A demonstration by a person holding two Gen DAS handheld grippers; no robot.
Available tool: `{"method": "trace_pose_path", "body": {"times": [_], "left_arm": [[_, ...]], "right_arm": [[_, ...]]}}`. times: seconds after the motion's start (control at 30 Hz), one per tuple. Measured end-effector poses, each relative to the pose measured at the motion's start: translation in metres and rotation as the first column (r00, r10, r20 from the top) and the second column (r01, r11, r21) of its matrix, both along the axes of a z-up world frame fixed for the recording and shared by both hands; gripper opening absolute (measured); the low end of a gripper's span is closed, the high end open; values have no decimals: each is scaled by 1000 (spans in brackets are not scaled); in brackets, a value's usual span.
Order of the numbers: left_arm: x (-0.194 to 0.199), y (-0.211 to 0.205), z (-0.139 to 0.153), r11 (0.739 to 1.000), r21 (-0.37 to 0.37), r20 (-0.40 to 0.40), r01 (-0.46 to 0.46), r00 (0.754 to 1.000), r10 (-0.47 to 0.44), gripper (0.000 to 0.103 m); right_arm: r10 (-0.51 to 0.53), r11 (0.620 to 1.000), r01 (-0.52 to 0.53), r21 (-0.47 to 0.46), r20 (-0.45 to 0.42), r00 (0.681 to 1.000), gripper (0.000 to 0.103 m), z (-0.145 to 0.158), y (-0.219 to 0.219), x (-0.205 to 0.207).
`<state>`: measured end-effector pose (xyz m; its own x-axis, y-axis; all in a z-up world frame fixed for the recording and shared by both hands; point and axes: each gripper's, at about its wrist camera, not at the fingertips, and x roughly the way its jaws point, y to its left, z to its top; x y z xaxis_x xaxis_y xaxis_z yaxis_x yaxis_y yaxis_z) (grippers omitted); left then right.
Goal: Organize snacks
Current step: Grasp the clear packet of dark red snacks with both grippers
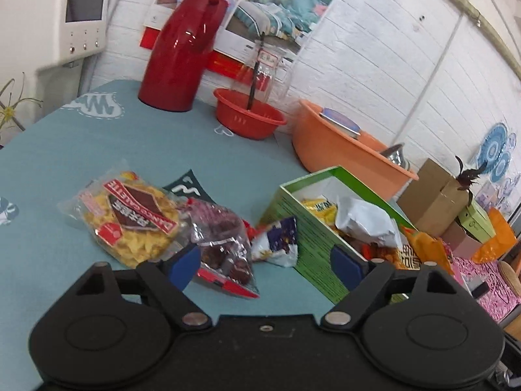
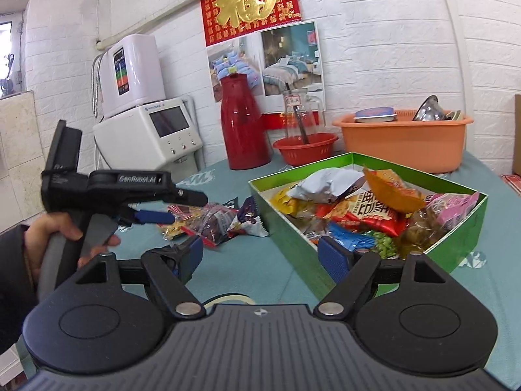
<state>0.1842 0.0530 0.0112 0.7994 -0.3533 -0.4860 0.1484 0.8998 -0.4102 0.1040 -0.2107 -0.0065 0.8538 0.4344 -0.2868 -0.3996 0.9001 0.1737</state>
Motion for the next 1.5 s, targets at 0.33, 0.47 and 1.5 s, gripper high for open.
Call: {"method": "trace_pose_path", "body": {"times": [0.33, 0.47, 1.5], "left_arm": [[47, -17, -24, 992, 123, -31, 37, 999, -34, 64], [31, -18, -34, 989, 121, -43, 87, 996, -82, 39], [-56, -28, -49, 962, -152, -148, 226, 957, -248, 67]], "right_arm": [[10, 1000, -9, 11, -67, 998, 103, -12, 6, 8], [11, 1000, -10, 17, -77, 997, 103, -14, 4, 7], [121, 992, -128, -12, -264, 957, 86, -48, 64, 29]]}}
